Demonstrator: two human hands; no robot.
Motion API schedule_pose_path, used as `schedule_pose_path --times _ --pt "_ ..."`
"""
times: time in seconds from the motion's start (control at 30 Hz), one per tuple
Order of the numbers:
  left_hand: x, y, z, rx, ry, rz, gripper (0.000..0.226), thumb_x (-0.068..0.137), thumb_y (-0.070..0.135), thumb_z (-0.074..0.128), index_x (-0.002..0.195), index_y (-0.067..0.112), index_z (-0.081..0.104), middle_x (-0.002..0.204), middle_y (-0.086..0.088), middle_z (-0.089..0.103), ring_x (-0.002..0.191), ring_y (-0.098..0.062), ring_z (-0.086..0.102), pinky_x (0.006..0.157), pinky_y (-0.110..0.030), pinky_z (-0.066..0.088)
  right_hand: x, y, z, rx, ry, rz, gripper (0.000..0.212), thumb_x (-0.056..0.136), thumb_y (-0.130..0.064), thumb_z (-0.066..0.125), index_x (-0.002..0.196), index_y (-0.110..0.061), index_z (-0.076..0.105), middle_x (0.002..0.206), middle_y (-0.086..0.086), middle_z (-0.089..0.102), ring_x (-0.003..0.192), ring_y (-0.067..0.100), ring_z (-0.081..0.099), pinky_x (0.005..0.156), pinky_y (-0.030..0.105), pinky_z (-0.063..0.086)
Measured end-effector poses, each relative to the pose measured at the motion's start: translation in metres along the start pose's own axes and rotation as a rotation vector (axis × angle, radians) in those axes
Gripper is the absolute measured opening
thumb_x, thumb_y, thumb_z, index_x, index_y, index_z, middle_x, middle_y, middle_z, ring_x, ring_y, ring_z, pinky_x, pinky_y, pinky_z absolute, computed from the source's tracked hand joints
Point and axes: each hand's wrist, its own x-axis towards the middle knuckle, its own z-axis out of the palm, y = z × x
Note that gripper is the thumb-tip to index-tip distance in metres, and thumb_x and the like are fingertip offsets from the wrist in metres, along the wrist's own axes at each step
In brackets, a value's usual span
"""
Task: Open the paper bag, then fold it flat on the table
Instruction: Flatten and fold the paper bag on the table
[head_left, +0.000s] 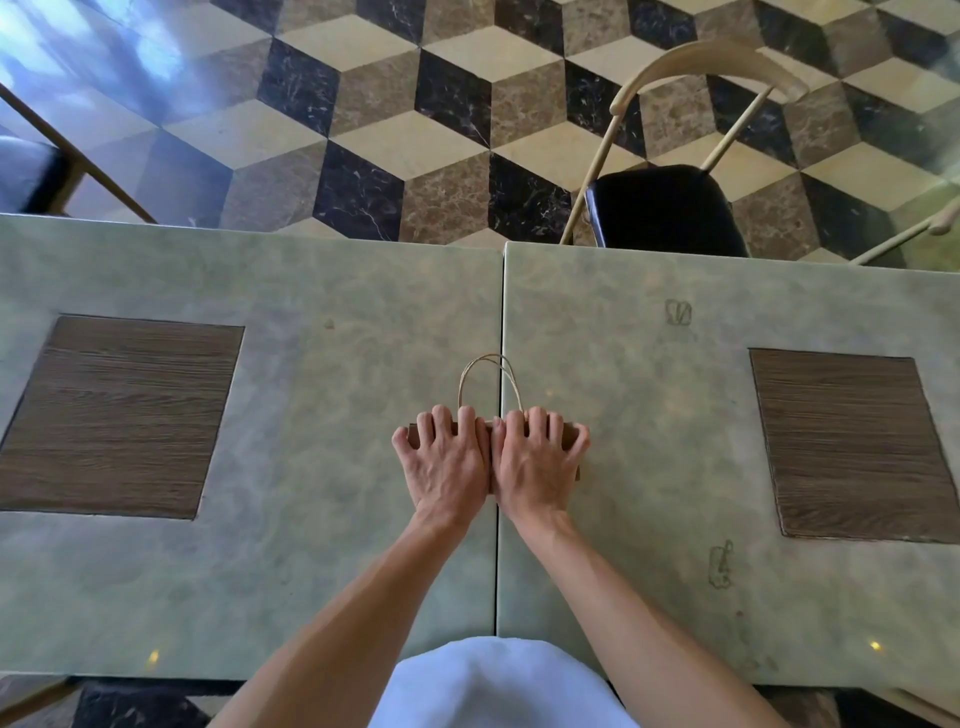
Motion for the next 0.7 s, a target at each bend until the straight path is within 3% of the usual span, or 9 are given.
schedule_pose_path --times 0.1,0.3,0.4,0.47,0.6,0.7 --pt "-0.004 -0.001 0.001 -0.051 0.02 -0.021 0.029 0.094 0.039 0.041 0.116 0.023 0.053 0.097 -0.004 0.056 0.094 -0.026 0.049 0.088 -0.046 0.034 -0.001 0.003 0.001 0.036 0.012 -0.017 0.032 0.098 -0.044 0.038 0.09 -0.023 0.06 0.092 0.001 0.062 0.092 0.028 0.056 0.099 0.057 0.032" --pt "-0.005 0.0 0.004 -0.057 -0.004 -0.027 0.052 0.094 0.045 0.034 0.145 0.031 0.035 0.106 0.0 0.057 0.101 -0.023 0.049 0.089 -0.045 0.033 -0.003 0.007 0.004 0.079 0.01 -0.047 0.035 0.096 -0.047 0.039 0.122 -0.032 0.057 0.113 -0.003 0.062 0.102 0.025 0.056 0.1 0.053 0.029" --pt "-0.005 0.0 0.005 -0.046 -0.028 -0.015 0.056 0.094 0.046 0.038 0.148 0.037 0.025 0.119 0.0 0.053 0.11 -0.022 0.046 0.094 -0.047 0.031 -0.004 0.008 0.006 0.151 0.039 -0.032 0.041 0.096 -0.046 0.046 0.135 -0.034 0.05 0.134 0.006 0.053 0.11 0.025 0.056 0.097 0.049 0.031" --pt "-0.005 0.001 0.006 -0.05 -0.015 -0.057 0.055 0.095 0.044 0.038 0.148 0.035 0.024 0.131 -0.005 0.048 0.119 -0.024 0.042 0.099 -0.049 0.029 -0.004 0.013 0.007 0.221 0.093 -0.019 0.05 0.093 -0.049 0.052 0.138 -0.025 0.048 0.14 0.013 0.047 0.115 0.031 0.054 0.096 0.047 0.034" --pt "-0.009 -0.011 0.005 -0.134 0.03 -0.266 0.056 0.092 0.054 0.043 0.136 0.02 0.037 0.131 -0.016 0.04 0.121 -0.033 0.037 0.102 -0.053 0.029 -0.005 0.03 0.004 0.223 0.142 0.079 0.074 0.084 -0.061 0.058 0.134 -0.007 0.048 0.129 0.018 0.053 0.114 0.037 0.053 0.088 0.046 0.043" --pt "-0.012 -0.029 0.001 -0.178 0.019 -0.332 0.058 0.091 0.06 0.042 0.131 0.019 0.037 0.122 -0.014 0.041 0.111 -0.033 0.042 0.092 -0.049 0.035 -0.006 0.039 -0.001 0.296 0.086 0.154 0.082 0.076 -0.068 0.06 0.129 -0.007 0.046 0.114 0.013 0.059 0.101 0.033 0.058 0.076 0.042 0.048"
